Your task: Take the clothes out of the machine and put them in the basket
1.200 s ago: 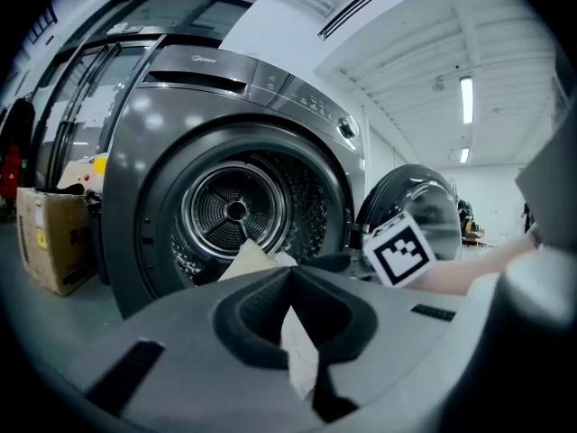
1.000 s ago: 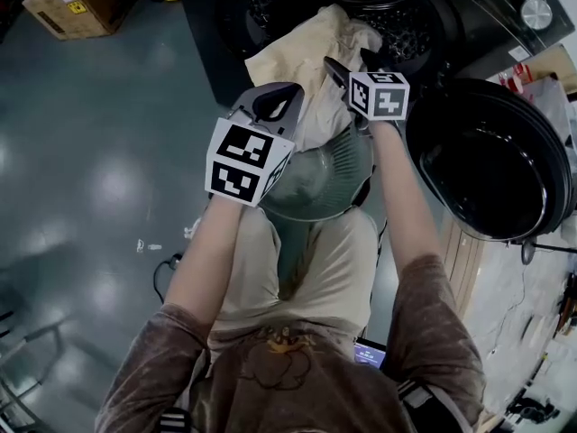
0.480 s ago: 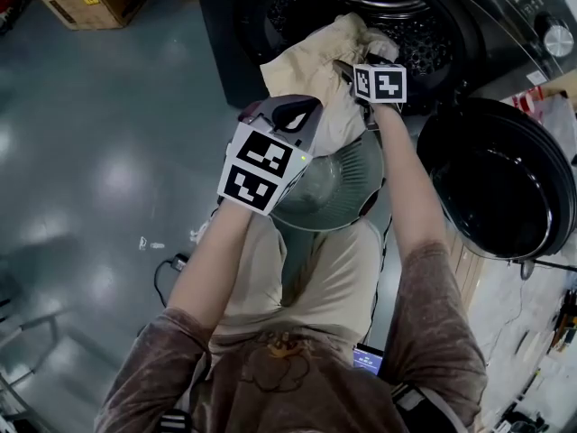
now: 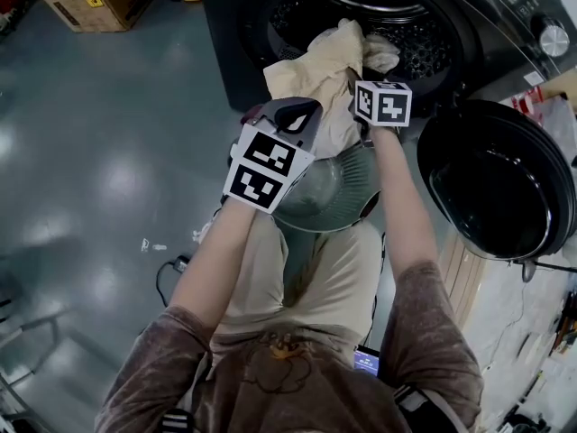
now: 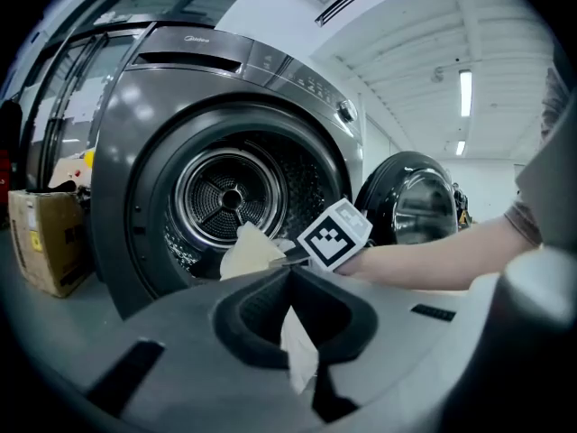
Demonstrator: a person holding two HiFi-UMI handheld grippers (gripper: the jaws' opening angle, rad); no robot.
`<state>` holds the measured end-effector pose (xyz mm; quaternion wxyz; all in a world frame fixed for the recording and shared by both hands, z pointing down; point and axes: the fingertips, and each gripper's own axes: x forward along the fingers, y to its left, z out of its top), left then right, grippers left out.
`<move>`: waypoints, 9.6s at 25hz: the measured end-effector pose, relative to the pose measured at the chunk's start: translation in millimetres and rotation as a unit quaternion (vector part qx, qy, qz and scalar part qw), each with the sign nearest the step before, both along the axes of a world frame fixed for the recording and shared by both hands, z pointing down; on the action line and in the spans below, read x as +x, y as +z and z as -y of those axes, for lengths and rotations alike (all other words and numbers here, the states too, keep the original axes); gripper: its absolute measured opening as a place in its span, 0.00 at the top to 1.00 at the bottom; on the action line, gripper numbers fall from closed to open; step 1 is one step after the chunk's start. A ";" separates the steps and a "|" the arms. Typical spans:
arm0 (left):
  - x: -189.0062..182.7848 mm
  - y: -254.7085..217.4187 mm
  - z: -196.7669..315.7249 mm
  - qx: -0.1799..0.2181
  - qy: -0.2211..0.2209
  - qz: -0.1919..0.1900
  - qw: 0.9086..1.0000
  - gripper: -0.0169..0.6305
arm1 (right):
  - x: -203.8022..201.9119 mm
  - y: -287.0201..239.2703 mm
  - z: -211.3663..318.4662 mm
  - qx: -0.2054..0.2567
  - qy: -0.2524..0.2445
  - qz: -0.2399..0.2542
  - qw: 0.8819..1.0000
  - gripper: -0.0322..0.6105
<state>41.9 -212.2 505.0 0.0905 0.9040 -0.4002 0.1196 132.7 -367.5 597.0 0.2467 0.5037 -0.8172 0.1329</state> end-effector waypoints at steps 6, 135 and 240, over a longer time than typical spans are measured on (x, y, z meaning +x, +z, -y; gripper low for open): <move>-1.2 -1.2 2.6 0.003 -0.012 -0.006 1.000 0.97 | 2.0 -12.2 -53.9 0.012 -0.027 0.015 0.999 0.88; -0.9 -10.5 -8.4 -0.002 -0.024 -0.018 1.000 0.97 | -7.3 -21.8 -148.3 0.011 -0.061 0.035 0.997 0.45; 5.1 -2.0 -2.3 -0.025 -0.012 -0.031 0.999 0.97 | -22.1 36.0 -173.8 -0.061 -0.142 -0.012 0.988 0.83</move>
